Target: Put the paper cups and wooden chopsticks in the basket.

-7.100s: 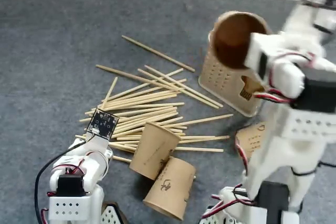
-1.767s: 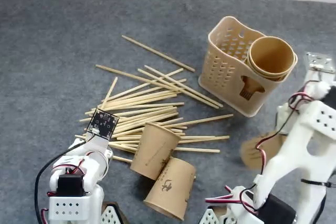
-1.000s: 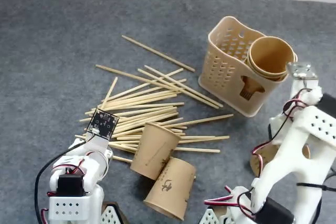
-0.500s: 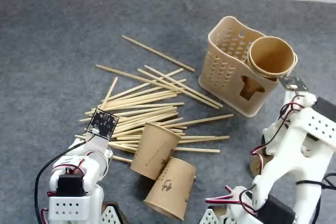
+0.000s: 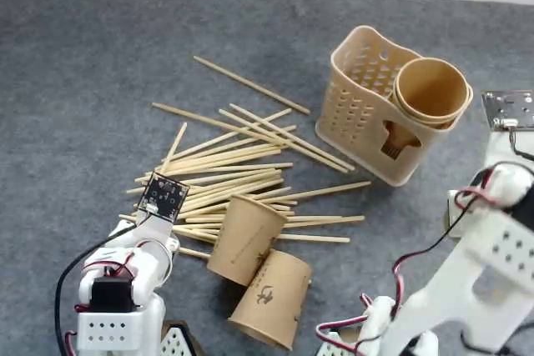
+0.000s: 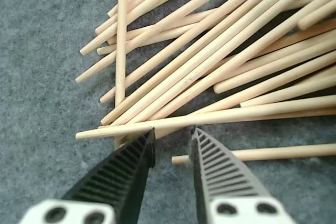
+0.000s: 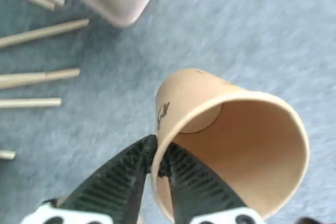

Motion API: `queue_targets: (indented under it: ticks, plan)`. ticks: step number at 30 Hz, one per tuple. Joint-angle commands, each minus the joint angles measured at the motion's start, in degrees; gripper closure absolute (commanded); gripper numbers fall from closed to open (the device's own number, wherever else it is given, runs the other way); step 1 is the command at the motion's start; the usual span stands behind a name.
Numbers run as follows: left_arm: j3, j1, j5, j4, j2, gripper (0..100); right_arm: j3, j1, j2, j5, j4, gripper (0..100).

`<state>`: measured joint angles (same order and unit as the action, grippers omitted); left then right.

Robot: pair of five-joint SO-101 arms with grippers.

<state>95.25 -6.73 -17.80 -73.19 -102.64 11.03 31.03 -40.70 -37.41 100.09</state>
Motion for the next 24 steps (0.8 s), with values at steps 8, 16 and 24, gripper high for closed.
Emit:
queue_targets:
  ticks: [8,16,24]
  plan:
    - [-0.3,-0.7,-0.4,1.3,0.7,88,-16.4,-4.2,-5.1,-4.5,-0.6,99.2]
    - [-0.2,-0.7,-0.4,1.3,0.7,88,-23.6,-9.0,-5.1,-4.3,-6.6,99.2]
    - [-0.1,-0.7,-0.4,1.3,0.7,88,-23.9,-16.2,-2.6,-4.3,-16.4,99.2]
